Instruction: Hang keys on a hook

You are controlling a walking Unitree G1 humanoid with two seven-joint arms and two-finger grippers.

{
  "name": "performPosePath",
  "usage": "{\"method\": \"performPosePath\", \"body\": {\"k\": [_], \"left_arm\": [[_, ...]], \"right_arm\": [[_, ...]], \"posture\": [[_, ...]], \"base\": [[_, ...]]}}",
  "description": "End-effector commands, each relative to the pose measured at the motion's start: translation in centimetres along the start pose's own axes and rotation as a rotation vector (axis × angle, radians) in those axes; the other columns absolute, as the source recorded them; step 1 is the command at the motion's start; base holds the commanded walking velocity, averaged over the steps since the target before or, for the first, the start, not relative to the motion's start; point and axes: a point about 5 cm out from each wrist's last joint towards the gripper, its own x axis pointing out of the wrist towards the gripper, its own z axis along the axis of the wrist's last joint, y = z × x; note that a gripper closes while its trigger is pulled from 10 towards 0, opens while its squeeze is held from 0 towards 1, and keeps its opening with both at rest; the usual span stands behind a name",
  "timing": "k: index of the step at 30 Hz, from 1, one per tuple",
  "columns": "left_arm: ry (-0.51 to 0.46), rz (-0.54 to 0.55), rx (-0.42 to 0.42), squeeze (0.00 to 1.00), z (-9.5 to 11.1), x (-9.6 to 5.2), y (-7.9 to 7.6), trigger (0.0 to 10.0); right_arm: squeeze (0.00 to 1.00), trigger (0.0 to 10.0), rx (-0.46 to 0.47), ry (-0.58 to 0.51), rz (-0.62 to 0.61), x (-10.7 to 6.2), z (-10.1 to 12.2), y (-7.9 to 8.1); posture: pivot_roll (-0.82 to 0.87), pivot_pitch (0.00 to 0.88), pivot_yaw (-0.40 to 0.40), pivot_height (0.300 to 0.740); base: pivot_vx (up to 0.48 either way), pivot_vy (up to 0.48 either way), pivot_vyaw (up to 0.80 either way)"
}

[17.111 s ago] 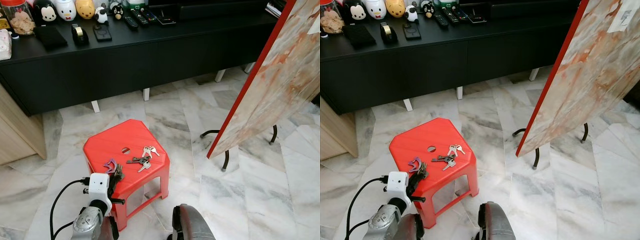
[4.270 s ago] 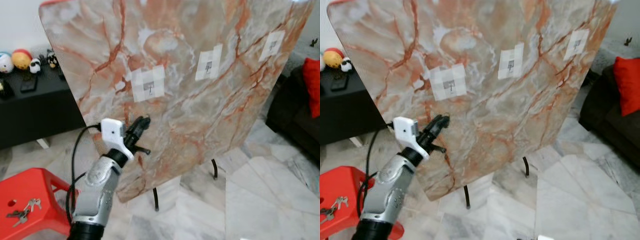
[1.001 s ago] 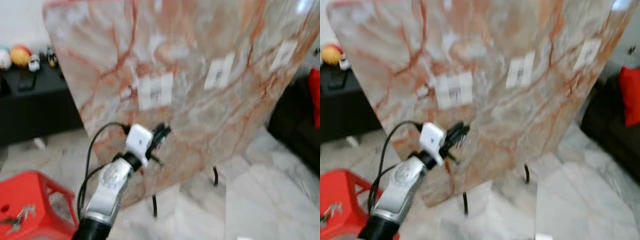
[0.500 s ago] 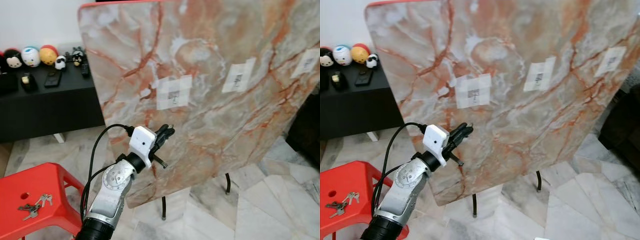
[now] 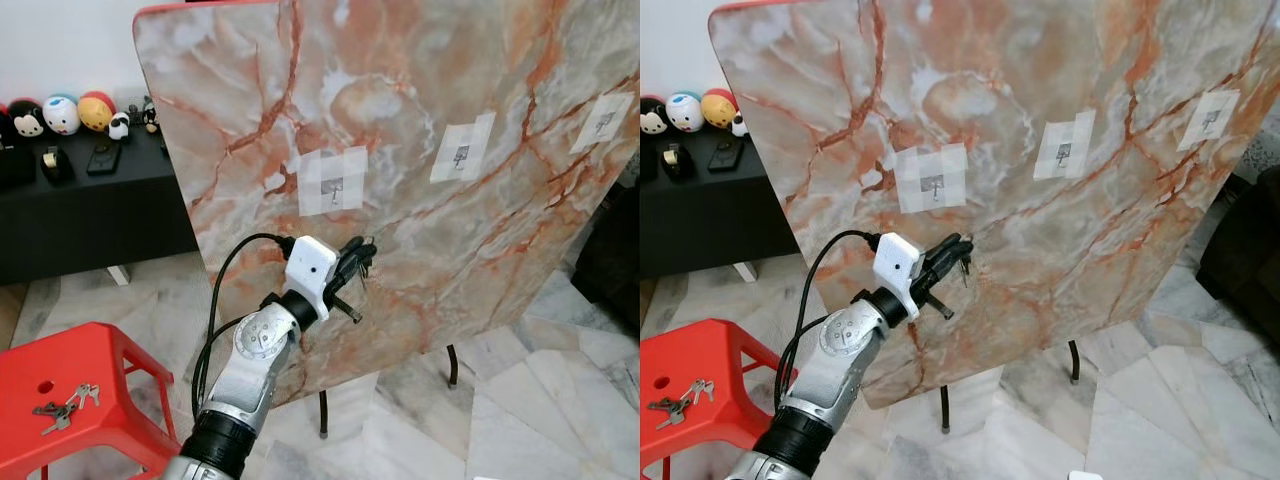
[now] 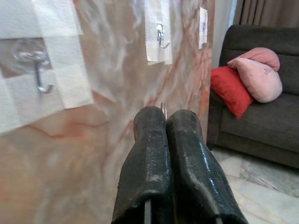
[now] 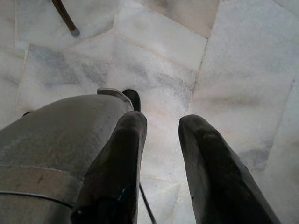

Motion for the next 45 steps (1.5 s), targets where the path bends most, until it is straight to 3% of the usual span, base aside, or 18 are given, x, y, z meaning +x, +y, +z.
{"method": "performPosePath", "body": {"k": [1, 6, 11, 20, 28, 45], "left_arm": [[-0.029, 0.005, -0.014, 0.00, 0.6, 0.8, 0.1, 10.0], [-0.030, 0.080, -0.046, 0.00, 0.5, 1.2, 0.9, 10.0], [-0.072, 0.121, -0.136, 0.00, 1.0, 1.3, 1.4, 10.0], [-0.079, 0.156, -0.156, 0.00, 1.0, 1.5, 1.8, 10.0], [-0.122, 0.218, -0.270, 0.00, 1.4, 1.5, 2.6, 10.0], [-0.128, 0.281, -0.352, 0.00, 1.1, 0.9, 3.5, 10.0]], "right_arm": [[0.00, 10.0, 0.011, 0.001, -0.008, 0.0, -0.1, -0.1], [0.00, 10.0, 0.016, 0.000, -0.011, -0.1, -0.2, -0.1], [0.00, 10.0, 0.015, 0.001, -0.010, -0.1, -0.2, -0.1], [0.00, 10.0, 0.013, -0.001, -0.008, 0.0, -0.2, -0.1], [0.00, 10.0, 0.016, -0.002, -0.006, 0.0, -0.1, 0.0], [0.00, 10.0, 0.020, -0.007, -0.002, 0.0, 0.1, 0.1]], "posture": [[0.00, 0.000, -0.045, 0.740], [0.00, 0.000, -0.040, 0.740], [0.00, 0.000, -0.037, 0.740], [0.00, 0.000, -0.040, 0.740], [0.00, 0.000, -0.040, 0.740], [0.00, 0.000, -0.036, 0.740]], "base": [[0.000, 0.000, 0.00], [0.000, 0.000, 0.00], [0.000, 0.000, 0.00], [0.000, 0.000, 0.00], [0.000, 0.000, 0.00], [0.000, 0.000, 0.00]]}}
